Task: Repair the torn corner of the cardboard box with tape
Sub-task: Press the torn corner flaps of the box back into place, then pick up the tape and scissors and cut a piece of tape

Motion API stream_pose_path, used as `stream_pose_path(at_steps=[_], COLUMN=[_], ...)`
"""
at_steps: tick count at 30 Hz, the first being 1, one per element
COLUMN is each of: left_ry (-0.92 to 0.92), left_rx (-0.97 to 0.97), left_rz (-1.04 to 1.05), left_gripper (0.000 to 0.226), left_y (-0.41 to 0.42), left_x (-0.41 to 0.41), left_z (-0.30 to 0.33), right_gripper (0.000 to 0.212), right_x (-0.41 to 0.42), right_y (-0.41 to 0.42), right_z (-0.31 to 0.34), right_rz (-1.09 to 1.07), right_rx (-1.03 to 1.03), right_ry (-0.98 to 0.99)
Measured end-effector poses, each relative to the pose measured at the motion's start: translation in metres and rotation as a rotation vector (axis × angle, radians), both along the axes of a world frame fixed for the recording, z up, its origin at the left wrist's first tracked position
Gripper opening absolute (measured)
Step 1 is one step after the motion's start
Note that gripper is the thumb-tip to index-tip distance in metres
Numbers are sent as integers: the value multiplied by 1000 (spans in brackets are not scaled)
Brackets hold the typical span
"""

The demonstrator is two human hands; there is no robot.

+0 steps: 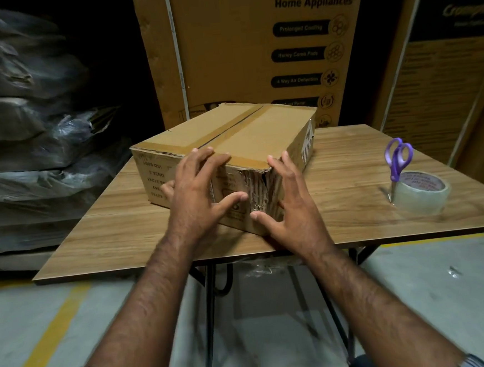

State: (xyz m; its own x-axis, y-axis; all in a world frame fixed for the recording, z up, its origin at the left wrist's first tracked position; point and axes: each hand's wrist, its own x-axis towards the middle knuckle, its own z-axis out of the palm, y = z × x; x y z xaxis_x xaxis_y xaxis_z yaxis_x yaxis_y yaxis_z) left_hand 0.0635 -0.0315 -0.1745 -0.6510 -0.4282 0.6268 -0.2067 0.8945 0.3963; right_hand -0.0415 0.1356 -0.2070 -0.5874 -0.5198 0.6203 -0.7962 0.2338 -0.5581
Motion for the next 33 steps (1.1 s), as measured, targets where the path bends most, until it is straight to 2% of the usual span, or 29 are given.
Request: stream_pose_path(at_steps=[8, 13, 18, 21, 24, 28, 33], left_ry=[-93, -94, -62, 113, 219, 186, 140], left_rx=[-95, -91, -68, -64, -46, 14, 40], left_rz=[130, 95, 64, -14, -180, -381, -444], left_gripper=[80, 80, 76, 66, 49, 32, 26], left_y=[34, 37, 42, 61, 85, 111, 126], left_x=[-23, -28, -22, -16, -16, -23, -34], left_z=[3, 0, -1, -9, -23, -37, -40], right_gripper=[109, 108, 94, 78, 59, 44, 33], right_x=[-33, -35, -29, -25, -22, -23, -29], right_y=[25, 35, 48, 57, 67, 83, 105], right_z=[2, 7, 11, 9, 9, 8, 9], right_rz=[39, 50, 49, 10, -21, -35, -89], right_rx=[33, 59, 5, -63, -123, -142, -120], right_ry=[-70, -95, -138, -127, -126, -118, -130])
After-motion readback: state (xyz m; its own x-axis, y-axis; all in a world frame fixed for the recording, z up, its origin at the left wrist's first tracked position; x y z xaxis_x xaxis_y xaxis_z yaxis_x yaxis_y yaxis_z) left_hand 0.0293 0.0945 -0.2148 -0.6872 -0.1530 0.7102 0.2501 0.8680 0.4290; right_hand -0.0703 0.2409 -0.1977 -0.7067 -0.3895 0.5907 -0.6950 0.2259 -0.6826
